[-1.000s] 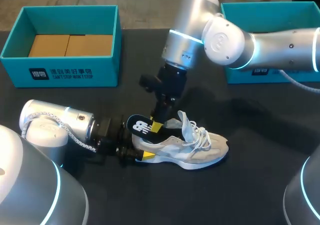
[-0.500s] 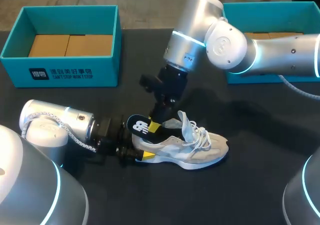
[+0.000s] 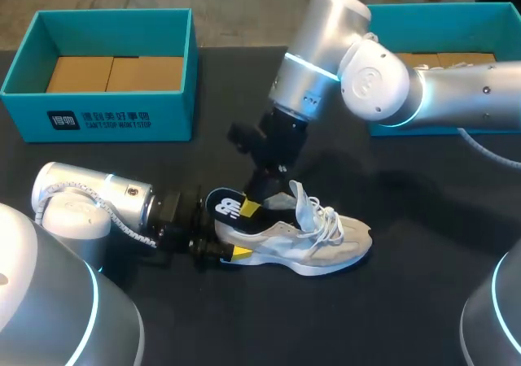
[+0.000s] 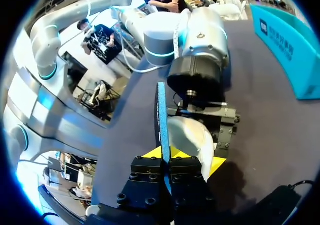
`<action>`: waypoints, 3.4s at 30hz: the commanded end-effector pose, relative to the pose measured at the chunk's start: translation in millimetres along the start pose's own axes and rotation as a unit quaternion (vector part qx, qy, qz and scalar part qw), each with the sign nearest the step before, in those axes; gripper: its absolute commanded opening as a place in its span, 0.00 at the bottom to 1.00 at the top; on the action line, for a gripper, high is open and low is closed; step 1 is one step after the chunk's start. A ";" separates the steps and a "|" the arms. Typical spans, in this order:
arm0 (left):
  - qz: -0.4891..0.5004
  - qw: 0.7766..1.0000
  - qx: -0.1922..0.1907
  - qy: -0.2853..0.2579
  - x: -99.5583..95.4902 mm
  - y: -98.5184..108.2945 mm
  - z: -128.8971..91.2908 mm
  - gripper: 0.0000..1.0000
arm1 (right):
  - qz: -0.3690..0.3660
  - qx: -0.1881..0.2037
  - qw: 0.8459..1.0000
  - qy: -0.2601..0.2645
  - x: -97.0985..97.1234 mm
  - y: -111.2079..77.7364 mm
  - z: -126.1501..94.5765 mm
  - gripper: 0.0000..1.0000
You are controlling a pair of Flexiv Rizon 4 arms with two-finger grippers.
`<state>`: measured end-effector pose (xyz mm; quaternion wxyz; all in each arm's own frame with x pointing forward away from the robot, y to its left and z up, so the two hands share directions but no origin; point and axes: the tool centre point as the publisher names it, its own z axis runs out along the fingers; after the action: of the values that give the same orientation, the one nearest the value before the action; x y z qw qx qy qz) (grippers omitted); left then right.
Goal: Take the shoe out of the shoebox, open the shoe tongue, remove and reinsert the insole, then place the shoe into the shoebox
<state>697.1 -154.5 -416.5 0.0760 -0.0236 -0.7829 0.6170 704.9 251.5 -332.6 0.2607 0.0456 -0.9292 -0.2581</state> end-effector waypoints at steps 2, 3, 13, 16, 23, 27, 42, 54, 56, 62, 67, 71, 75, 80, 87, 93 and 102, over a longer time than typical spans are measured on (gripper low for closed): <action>0.000 1.000 0.000 -0.001 0.9 2.8 0.2 0.00 | -0.013 -0.014 1.000 -0.024 7.9 0.6 -13.9 0.00; 0.000 1.000 0.000 -0.001 0.9 2.8 0.2 0.00 | -0.017 -0.016 0.999 -0.028 7.8 2.1 -17.2 0.00; 0.000 1.000 0.000 -0.001 0.9 2.8 0.2 0.00 | -0.077 -0.040 0.993 -0.078 15.1 24.2 -46.8 0.00; 0.000 1.000 0.000 -0.001 0.9 2.8 0.2 0.00 | -0.077 -0.040 0.993 -0.078 15.1 24.2 -46.8 0.00; 0.000 1.000 0.000 -0.001 0.9 2.8 0.2 0.00 | -0.077 -0.040 0.993 -0.078 15.1 24.2 -46.8 0.00; 0.000 1.000 0.000 -0.001 0.9 2.8 0.2 0.00 | -0.111 -0.096 0.986 -0.076 16.4 38.2 -49.5 0.00; 0.000 1.000 0.000 -0.001 0.9 2.8 0.2 0.00 | -0.191 -0.273 0.942 -0.045 40.8 74.3 -106.6 0.00; 0.000 1.000 0.000 -0.001 0.9 2.8 0.2 0.00 | -0.172 -0.351 0.920 -0.044 59.7 78.7 -158.4 0.00; 0.000 1.000 0.000 -0.001 0.9 2.8 0.2 0.00 | -0.172 -0.351 0.920 -0.044 59.7 78.7 -158.4 0.00; 0.000 1.000 0.000 -0.001 0.9 2.8 0.2 0.00 | -0.172 -0.351 0.920 -0.044 59.7 78.7 -158.4 0.00; 0.000 1.000 0.000 -0.001 0.9 2.8 0.2 0.00 | -0.173 -0.373 0.910 -0.049 58.7 83.3 -158.1 0.00; 0.000 1.000 0.000 -0.001 0.9 2.8 0.2 0.00 | -0.162 -0.394 0.900 -0.088 71.2 101.7 -179.1 0.00; 0.000 1.000 0.000 -0.001 0.9 2.8 0.2 0.00 | -0.160 -0.402 0.894 -0.113 93.2 116.3 -205.6 0.00; 0.000 1.000 0.000 -0.001 0.9 2.8 0.2 0.00 | -0.136 -0.409 0.894 -0.119 113.2 126.8 -224.1 0.00; 0.000 1.000 0.000 -0.001 0.9 2.8 0.2 0.00 | -0.067 -0.425 0.893 -0.133 136.3 120.1 -247.1 0.00; 0.000 1.000 0.000 -0.001 0.9 2.8 0.2 0.00 | -0.020 -0.392 0.901 -0.187 150.8 113.6 -258.5 0.00; 0.000 1.000 0.000 -0.001 0.9 2.8 0.2 0.00 | -0.020 -0.392 0.901 -0.187 150.8 113.6 -258.5 0.00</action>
<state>697.3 -154.4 -416.7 0.0760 -0.0234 -0.7830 0.6169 715.6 197.7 -15.4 0.0896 -0.0774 -0.7826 -0.6112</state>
